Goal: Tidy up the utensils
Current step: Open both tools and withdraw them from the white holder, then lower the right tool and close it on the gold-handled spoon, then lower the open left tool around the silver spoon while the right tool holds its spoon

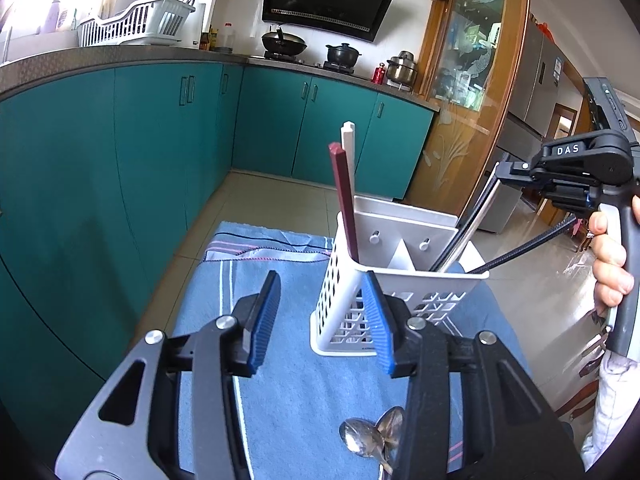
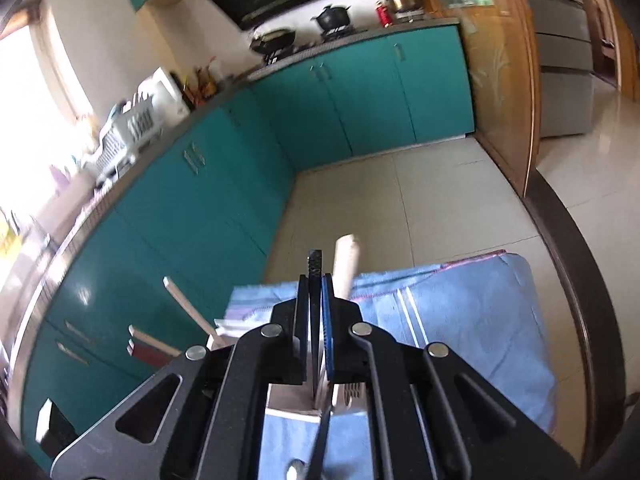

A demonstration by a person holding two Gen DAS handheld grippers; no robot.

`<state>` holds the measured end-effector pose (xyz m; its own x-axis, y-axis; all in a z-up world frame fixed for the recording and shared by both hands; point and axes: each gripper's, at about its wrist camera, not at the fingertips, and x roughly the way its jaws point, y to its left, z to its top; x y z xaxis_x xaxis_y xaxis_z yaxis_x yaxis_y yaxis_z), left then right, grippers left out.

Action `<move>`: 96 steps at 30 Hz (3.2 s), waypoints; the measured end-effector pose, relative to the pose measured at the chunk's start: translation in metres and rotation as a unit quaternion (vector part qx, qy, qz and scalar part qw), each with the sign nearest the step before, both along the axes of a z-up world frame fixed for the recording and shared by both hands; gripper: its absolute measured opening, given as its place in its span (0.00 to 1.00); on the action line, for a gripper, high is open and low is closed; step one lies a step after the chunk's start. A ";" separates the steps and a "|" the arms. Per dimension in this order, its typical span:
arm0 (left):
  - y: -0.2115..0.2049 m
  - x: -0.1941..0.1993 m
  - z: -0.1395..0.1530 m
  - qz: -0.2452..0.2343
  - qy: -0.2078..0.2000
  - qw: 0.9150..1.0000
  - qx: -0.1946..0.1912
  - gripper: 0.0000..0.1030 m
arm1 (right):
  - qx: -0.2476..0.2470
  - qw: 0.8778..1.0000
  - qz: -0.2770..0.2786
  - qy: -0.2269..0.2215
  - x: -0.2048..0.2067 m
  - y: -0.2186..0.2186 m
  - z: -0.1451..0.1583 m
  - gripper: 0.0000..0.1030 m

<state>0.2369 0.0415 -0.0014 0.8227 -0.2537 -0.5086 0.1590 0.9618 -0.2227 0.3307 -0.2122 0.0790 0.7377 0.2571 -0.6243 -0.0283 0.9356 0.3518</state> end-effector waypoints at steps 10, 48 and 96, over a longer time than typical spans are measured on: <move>0.011 -0.013 -0.026 0.029 0.051 0.998 0.018 0.47 | -0.031 0.994 -0.028 -0.097 -0.068 -0.011 0.030 0.29; 0.026 -0.046 -0.092 0.081 0.161 0.983 0.031 0.59 | 0.002 0.973 0.181 0.141 -0.133 0.073 -0.197 0.06; -0.070 -0.001 -0.117 -0.123 0.211 0.970 0.009 0.62 | 0.120 0.978 0.057 0.160 -0.098 -0.060 -0.199 0.03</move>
